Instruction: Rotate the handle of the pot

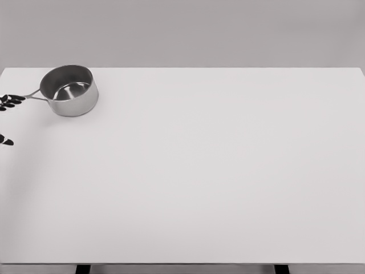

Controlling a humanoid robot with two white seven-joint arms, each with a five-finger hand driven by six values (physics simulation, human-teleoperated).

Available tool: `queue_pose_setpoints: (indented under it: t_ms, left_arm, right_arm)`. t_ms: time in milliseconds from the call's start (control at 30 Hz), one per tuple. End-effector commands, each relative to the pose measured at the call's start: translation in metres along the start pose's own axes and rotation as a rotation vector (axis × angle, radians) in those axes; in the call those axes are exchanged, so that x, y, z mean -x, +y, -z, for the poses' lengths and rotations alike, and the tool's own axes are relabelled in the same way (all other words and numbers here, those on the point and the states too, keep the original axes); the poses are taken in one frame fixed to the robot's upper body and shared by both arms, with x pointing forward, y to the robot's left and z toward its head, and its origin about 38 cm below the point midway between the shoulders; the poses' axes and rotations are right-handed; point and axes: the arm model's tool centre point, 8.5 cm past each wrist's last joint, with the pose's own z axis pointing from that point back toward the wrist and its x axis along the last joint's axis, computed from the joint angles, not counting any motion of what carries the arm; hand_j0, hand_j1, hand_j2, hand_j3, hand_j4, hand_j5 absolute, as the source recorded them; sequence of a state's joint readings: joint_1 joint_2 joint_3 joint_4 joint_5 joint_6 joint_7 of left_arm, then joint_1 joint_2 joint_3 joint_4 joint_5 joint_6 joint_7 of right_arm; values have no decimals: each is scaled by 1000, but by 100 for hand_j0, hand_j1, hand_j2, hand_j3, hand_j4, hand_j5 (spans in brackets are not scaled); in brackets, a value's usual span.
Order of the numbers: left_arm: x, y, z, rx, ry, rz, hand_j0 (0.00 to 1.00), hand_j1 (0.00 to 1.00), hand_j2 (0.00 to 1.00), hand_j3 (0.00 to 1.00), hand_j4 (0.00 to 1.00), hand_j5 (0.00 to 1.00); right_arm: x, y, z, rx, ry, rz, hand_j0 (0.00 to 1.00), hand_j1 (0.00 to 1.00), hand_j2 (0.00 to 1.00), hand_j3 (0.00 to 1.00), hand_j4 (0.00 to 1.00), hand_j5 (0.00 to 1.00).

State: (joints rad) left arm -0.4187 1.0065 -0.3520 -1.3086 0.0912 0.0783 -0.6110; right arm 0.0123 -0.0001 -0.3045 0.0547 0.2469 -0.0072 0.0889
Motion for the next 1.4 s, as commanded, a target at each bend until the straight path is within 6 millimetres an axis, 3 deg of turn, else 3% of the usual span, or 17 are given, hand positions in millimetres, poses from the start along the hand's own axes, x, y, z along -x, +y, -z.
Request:
queue_pose_setpoints:
  t_ms: [0,133,467,567,667,767,833,900,1000,1067,1267,1367]
  left_arm:
    - [6,-8,7,17,17,-9,100,100,100,100,100,100]
    - [6,-4,22,22,31,-17,100,100,100,100,100,100]
    - [1,-5,20,24,-13,10,100,100,100,100,100,100]
    - [-35,-14,14,46,-178,130,100,100,100,100,100,100]
    - [-41,-28,-7,102,-300,185,100,100,100,100,100,100]
    - [-50,-48,-13,153,-348,199,100,100,100,100,100,100]
    - [-71,-50,-21,152,-459,267,100,100,100,100,100,100]
    - [-103,-49,-37,113,-673,364,100,100,100,100,100,100]
    - [-129,-58,-50,108,-848,408,100,100,100,100,100,100]
    - [-140,-67,-46,102,-897,392,100,100,100,100,100,100]
    - [-152,-53,-50,5,-949,380,100,100,100,100,100,100]
    - [-158,-57,-50,3,-971,385,100,100,100,100,100,100]
  right_arm:
    - [0,0,0,0,-2,0,100,100,100,100,100,100]
    - [0,0,0,0,1,1,100,100,100,100,100,100]
    - [0,0,0,0,2,-1,100,100,100,100,100,100]
    - [0,0,0,0,0,1,100,100,100,100,100,100]
    - [0,0,0,0,-2,1,100,100,100,100,100,100]
    - [0,0,0,0,0,-1,100,100,100,100,100,100]
    - [0,0,0,0,0,1,100,100,100,100,100,100]
    - [0,0,0,0,1,1,100,100,100,100,100,100]
    - [0,0,0,0,0,-1,100,100,100,100,100,100]
    - [0,0,0,0,-1,1,100,100,100,100,100,100]
    - [0,0,0,0,0,-1,100,100,100,100,100,100]
    - [0,0,0,-2,0,1,100,100,100,100,100,100]
